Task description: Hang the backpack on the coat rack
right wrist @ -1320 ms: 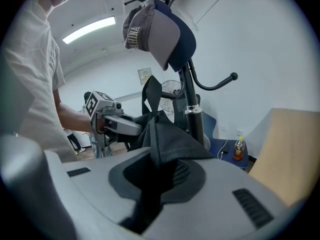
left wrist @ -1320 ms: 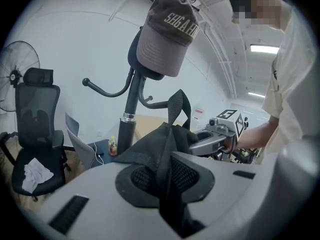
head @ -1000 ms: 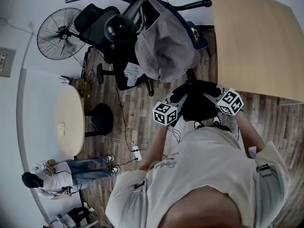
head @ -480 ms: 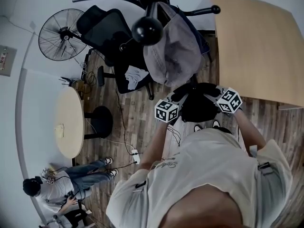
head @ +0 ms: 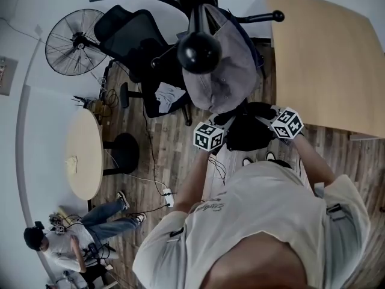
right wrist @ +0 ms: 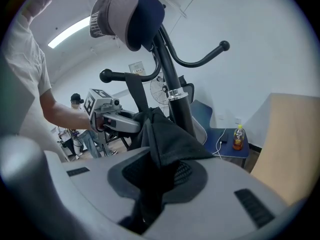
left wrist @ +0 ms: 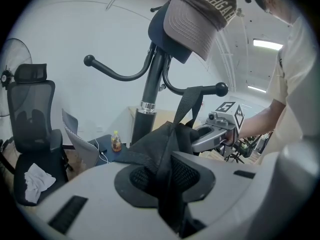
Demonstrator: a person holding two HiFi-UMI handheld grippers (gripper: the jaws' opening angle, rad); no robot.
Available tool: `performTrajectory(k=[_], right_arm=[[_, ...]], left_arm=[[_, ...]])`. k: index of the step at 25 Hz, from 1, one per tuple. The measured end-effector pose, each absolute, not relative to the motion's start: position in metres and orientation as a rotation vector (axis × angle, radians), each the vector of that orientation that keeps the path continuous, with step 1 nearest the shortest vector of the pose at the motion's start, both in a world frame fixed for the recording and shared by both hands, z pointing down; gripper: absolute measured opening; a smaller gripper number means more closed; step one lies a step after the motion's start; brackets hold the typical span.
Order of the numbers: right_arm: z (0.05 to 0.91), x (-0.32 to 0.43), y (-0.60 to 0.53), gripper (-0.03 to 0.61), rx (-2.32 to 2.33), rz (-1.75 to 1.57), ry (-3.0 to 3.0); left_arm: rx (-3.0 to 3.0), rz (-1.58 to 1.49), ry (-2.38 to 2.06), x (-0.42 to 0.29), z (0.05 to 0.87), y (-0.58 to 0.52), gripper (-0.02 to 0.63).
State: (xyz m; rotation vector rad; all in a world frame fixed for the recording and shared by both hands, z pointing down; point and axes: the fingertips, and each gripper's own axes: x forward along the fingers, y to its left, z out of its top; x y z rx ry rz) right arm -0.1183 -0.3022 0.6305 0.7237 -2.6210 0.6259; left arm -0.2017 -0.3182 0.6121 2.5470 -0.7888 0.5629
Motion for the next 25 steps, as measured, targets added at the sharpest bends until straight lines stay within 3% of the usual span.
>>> performTrajectory(k=[17, 25], right_arm=[[0.634, -0.101, -0.312, 0.132, 0.740, 0.602, -2.508], [0.610, -0.072, -0.290, 0.130, 0.756, 0.464, -2.504]], left_arm=[[2.457, 0.548, -0.895, -0.208, 0.623, -0.326, 0.123], [2.398, 0.572, -1.103, -0.225, 0.615, -0.315, 0.135]])
